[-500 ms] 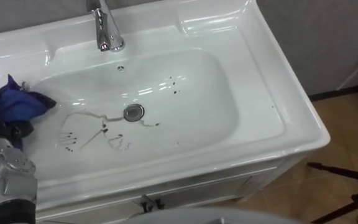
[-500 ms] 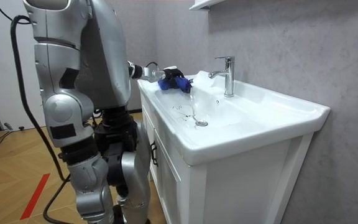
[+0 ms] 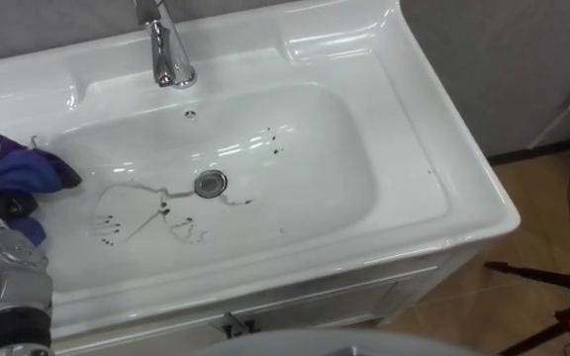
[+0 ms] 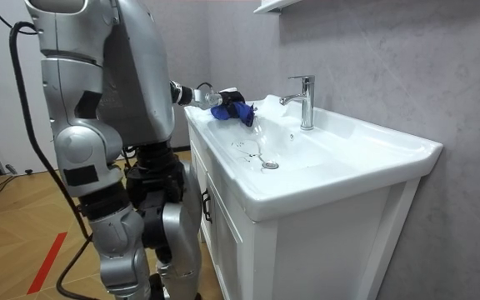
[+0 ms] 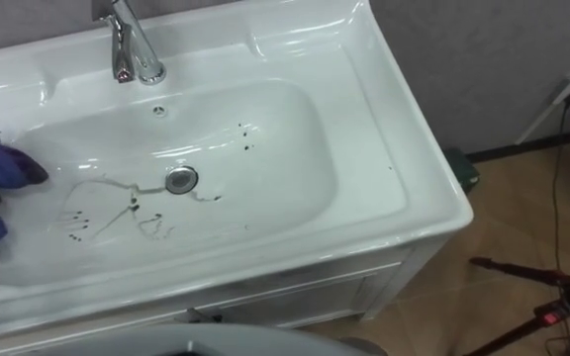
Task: Wipe basin
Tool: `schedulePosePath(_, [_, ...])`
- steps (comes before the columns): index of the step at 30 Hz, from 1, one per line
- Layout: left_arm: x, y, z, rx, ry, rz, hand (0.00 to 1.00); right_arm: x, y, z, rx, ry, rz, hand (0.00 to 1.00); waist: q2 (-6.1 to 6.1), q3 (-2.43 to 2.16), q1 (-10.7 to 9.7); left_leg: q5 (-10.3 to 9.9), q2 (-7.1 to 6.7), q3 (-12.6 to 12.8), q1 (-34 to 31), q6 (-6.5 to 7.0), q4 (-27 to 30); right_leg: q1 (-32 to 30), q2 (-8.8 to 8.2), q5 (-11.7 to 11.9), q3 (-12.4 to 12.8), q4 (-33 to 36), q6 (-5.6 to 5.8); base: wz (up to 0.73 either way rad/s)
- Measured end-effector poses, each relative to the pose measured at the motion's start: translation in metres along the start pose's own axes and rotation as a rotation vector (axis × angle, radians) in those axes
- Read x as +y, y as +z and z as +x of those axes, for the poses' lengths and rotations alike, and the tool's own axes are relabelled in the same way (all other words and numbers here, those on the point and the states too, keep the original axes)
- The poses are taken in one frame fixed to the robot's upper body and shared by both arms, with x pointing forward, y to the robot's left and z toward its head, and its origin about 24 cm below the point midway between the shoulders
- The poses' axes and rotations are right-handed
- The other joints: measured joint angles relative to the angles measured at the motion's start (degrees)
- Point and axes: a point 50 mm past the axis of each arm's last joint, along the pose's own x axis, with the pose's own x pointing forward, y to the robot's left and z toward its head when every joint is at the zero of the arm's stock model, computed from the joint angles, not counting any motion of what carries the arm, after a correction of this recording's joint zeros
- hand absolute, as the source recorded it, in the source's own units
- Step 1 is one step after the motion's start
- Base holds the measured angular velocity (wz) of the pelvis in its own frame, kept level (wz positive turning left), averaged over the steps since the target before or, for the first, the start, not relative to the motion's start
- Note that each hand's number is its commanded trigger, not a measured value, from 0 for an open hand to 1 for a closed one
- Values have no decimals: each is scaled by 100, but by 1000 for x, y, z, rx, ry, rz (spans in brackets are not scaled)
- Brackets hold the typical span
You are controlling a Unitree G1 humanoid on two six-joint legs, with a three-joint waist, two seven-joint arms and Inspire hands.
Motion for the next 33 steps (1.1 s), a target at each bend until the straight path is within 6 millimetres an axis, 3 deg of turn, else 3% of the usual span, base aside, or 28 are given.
schedulePosePath(8, [-4,4,-8,-37,-19,1,100,0,4,0,-37,-10,-8,0,64,-6,-86,0,-2,-8,-18,1,18,17,-26,3,-80,-5,6,3])
schedulePosePath(13, [-20,28,-24,-142,-100,-24,100,1,13,0,-83,-6,-16,0,124,9,-175,4,-2,-156,-186,11,188,-41,-64,3,-191,8,30,17])
schedulePosePath(15, [-24,34,-27,-176,-121,-23,100,1,17,0,-104,-5,-19,0,150,70,-197,4,1,-176,-201,11,197,-46,-61,12,-204,0,24,5])
schedulePosePath(18, [-22,43,-29,-222,-111,-50,100,2,16,0,-114,-3,-19,0,103,52,-310,6,0,-210,-310,12,201,-102,-37,48,-253,-69,11,6])
schedulePosePath(20, [-18,50,-30,-249,-91,-72,100,2,16,0,-118,-1,-23,0,90,82,-333,7,6,-202,-326,12,196,-119,-29,67,-255,-92,-2,-6])
schedulePosePath(24, [-11,68,-35,-343,-47,-119,100,4,8,1,-97,8,-31,0,83,85,-460,6,4,-179,-364,12,190,-109,-32,69,-264,-92,2,-1])
schedulePosePath(33, [-22,88,-51,-462,-50,-169,100,5,11,0,-118,7,-81,0,39,111,-632,5,6,-100,-342,11,175,-102,-19,70,-209,-106,3,-2])
